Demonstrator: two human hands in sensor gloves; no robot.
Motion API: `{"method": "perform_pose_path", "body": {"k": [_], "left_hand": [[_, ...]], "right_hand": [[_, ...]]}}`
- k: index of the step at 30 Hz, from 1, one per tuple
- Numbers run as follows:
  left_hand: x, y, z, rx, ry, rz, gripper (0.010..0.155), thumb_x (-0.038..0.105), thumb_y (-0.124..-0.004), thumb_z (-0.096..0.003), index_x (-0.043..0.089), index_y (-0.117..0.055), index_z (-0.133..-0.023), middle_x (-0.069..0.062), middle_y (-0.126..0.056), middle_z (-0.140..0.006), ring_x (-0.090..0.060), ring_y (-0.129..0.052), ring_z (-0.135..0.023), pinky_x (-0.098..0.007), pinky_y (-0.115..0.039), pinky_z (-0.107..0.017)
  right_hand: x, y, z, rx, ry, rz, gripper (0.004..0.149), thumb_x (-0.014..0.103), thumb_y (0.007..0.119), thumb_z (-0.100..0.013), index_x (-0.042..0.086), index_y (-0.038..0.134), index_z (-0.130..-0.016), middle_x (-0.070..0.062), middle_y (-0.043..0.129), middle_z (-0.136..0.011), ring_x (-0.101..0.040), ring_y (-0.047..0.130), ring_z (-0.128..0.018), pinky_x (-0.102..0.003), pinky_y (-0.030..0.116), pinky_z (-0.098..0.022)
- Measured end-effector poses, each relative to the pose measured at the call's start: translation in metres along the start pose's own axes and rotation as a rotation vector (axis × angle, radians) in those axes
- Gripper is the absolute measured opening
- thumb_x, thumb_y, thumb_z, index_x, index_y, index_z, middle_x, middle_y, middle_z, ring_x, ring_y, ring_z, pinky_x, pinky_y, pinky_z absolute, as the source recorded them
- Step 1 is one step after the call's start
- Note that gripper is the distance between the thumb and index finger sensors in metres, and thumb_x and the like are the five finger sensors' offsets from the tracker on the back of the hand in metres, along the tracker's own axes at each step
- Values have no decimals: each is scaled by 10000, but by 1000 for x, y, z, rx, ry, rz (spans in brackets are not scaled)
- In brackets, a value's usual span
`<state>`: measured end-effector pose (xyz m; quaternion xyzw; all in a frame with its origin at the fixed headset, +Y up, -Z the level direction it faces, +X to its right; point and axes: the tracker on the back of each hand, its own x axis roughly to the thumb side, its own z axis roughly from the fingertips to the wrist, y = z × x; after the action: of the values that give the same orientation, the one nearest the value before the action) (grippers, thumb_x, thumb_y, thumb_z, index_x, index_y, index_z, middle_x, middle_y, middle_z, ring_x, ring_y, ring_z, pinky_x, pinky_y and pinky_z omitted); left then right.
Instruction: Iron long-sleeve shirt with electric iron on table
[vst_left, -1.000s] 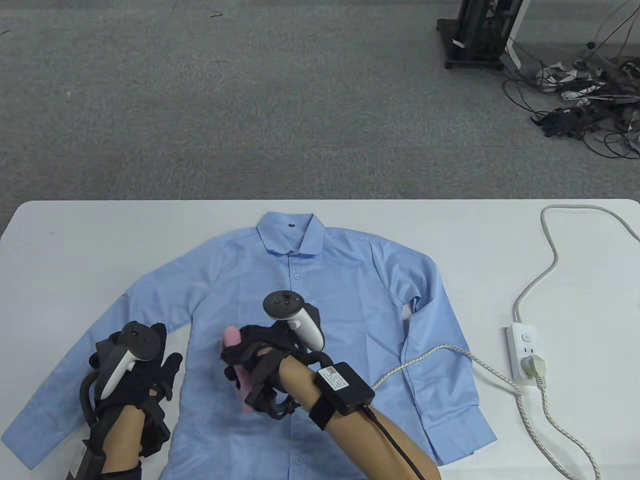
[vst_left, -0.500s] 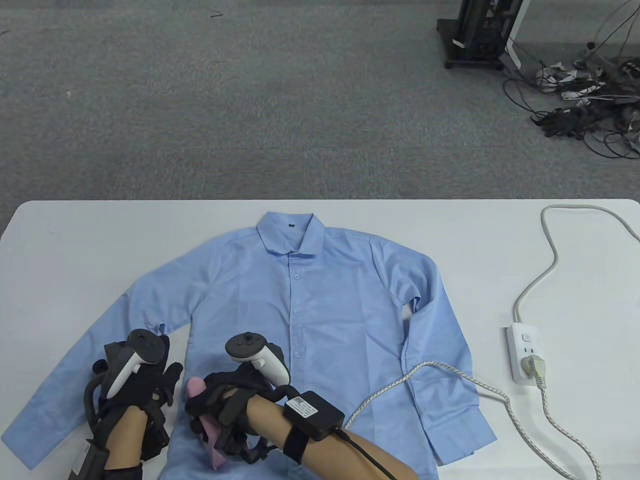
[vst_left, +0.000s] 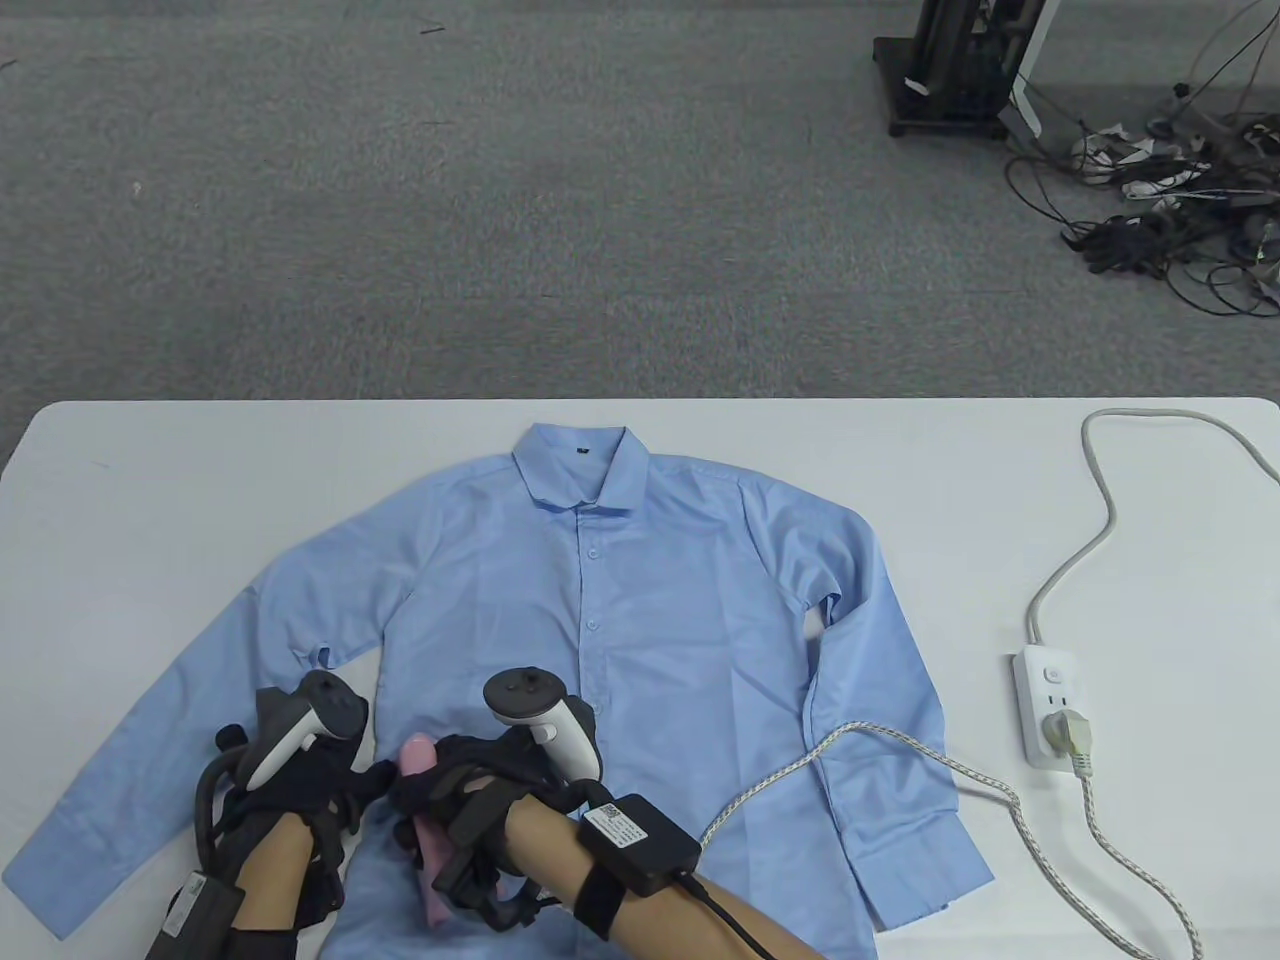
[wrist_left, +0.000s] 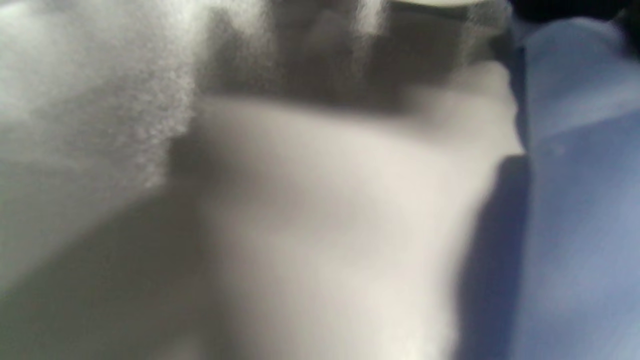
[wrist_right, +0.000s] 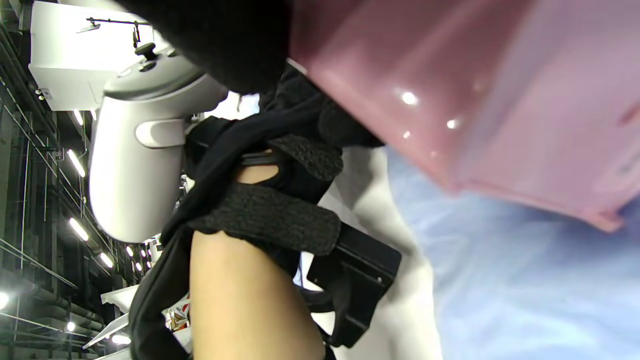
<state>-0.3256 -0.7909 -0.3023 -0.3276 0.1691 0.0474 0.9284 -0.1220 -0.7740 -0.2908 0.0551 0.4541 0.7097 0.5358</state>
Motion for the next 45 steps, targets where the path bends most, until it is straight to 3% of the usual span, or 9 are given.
{"method": "perform_pose_path", "body": {"k": [6, 17, 23, 26, 29, 32, 37, 41, 45], "left_hand": [[1, -2, 0, -3, 2, 30, 808, 646, -630, -357, 500, -146, -987, 75, 76, -1098, -244, 133, -1036, -603, 85, -666], [0, -1, 0, -1, 0, 46, 806, 635, -648, -363, 500, -162, -990, 75, 80, -1095, -239, 158, -1022, -601, 86, -665], [1, -1, 0, -5, 3, 41, 810, 637, -648, -365, 495, -156, -993, 80, 95, -1088, -233, 176, -1013, -595, 105, -660], [1, 4, 5, 38, -6, -18, 786, 642, -616, -379, 493, -155, -997, 87, 109, -1080, -227, 183, -1009, -593, 108, -657], [0, 12, 14, 102, -46, 64, 783, 651, -603, -377, 487, -164, -1004, 79, 98, -1087, -235, 170, -1014, -595, 101, -659], [0, 20, 23, 153, -59, 83, 772, 651, -587, -380, 491, -160, -1003, 84, 103, -1086, -231, 172, -1016, -594, 103, -661], [-9, 25, 24, 208, -44, 135, 742, 641, -560, -393, 484, -182, -1012, 76, 82, -1097, -237, 154, -1025, -596, 96, -665], [-12, 19, 16, 134, -25, 120, 760, 656, -562, -386, 485, -162, -1010, 77, 98, -1090, -237, 165, -1019, -595, 102, -660], [-14, 17, 12, 127, -36, 141, 829, 728, -511, -327, 491, -55, -978, 76, 139, -1073, -241, 177, -1016, -598, 103, -661]], "right_hand": [[-7, -15, 9, -61, -4, -40, 664, 304, 753, -461, -71, 387, -869, -161, 646, -781, -232, 898, -621, -427, 861, -482], [-35, -90, 47, -237, 16, -138, 662, 288, 765, -445, -83, 406, -858, -176, 661, -763, -252, 905, -601, -444, 863, -461], [-34, -91, 45, -205, 12, -110, 661, 293, 759, -447, -83, 399, -854, -173, 655, -759, -249, 899, -601, -442, 857, -461], [-34, -91, 44, -209, 9, -111, 661, 297, 758, -446, -84, 404, -853, -171, 660, -757, -245, 903, -597, -437, 863, -457], [-35, -91, 45, -196, 4, -126, 662, 291, 758, -451, -87, 397, -857, -178, 654, -761, -251, 899, -600, -443, 855, -463], [-31, -81, 48, -141, -25, -119, 659, 288, 751, -452, -87, 393, -858, -187, 649, -762, -259, 895, -599, -452, 846, -465], [-8, -25, 63, 188, -85, 37, 621, 377, 758, -470, -27, 484, -854, -127, 719, -725, -211, 936, -542, -420, 876, -431], [2, 23, 61, 273, -55, 248, 616, 385, 762, -464, -23, 506, -848, -124, 733, -713, -215, 941, -525, -426, 876, -421], [-7, 49, 47, 323, -26, 298, 614, 368, 766, -457, -20, 491, -845, -132, 719, -713, -237, 927, -538, -448, 855, -434]]}}
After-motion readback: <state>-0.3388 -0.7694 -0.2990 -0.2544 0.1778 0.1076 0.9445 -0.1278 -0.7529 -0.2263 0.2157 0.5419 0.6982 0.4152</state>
